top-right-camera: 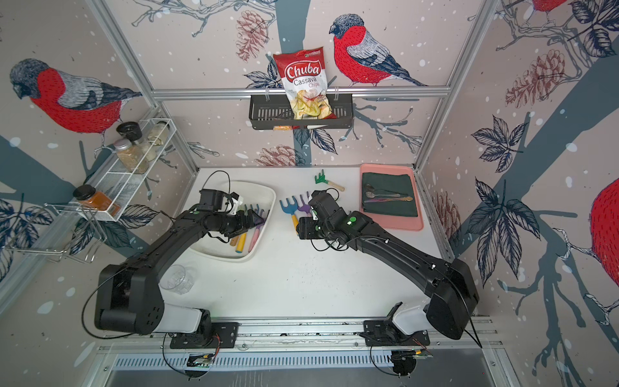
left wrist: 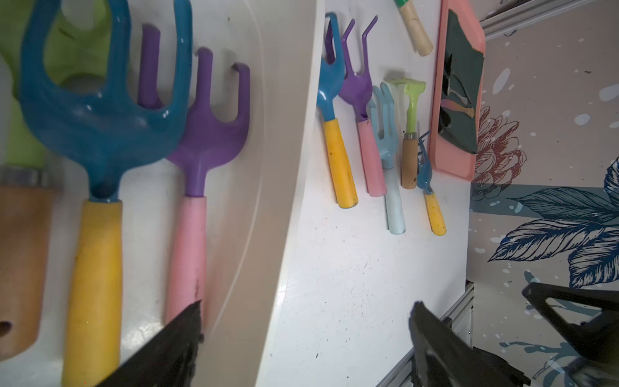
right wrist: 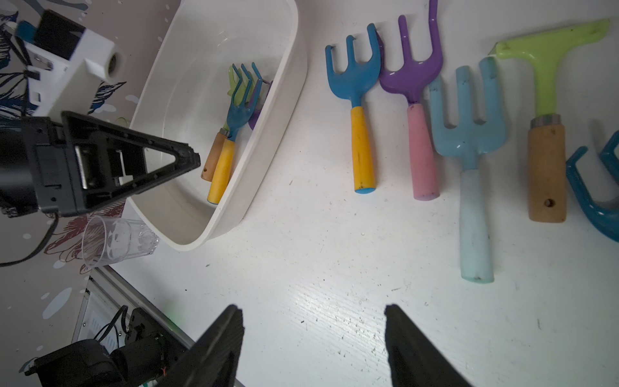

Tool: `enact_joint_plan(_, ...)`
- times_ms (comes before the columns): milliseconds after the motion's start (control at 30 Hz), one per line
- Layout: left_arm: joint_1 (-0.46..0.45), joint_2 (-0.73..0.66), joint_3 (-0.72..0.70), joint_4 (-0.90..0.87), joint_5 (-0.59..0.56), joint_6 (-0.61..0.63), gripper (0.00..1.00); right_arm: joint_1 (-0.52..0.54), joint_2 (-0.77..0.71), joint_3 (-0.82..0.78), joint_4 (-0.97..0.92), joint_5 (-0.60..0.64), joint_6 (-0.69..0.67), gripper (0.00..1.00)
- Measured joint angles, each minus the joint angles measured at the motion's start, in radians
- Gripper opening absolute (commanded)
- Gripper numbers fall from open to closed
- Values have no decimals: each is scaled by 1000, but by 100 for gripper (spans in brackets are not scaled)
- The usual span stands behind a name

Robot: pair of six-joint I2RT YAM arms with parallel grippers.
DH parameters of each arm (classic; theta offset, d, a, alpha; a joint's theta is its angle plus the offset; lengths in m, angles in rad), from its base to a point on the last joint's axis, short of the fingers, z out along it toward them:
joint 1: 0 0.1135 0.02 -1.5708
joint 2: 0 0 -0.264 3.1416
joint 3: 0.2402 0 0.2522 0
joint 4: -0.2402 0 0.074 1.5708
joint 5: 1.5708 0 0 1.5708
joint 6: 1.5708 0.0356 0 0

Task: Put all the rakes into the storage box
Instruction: Adjust the storage box at the center of the board.

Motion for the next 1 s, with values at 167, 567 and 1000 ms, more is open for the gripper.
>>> enact_joint_plan(167, -53, 1, -50, 47, -10, -46, 96, -6, -15, -16, 2, 0, -2, 71)
enact_joint_plan(567, -207, 65, -62, 185, -24, -158, 96, -72, -56, -82, 8, 0, -23, 71)
enact_joint_plan(1000, -317, 126, -20, 262, -60, -270, 95, -150, 51, -80, 17, -2, -106, 68)
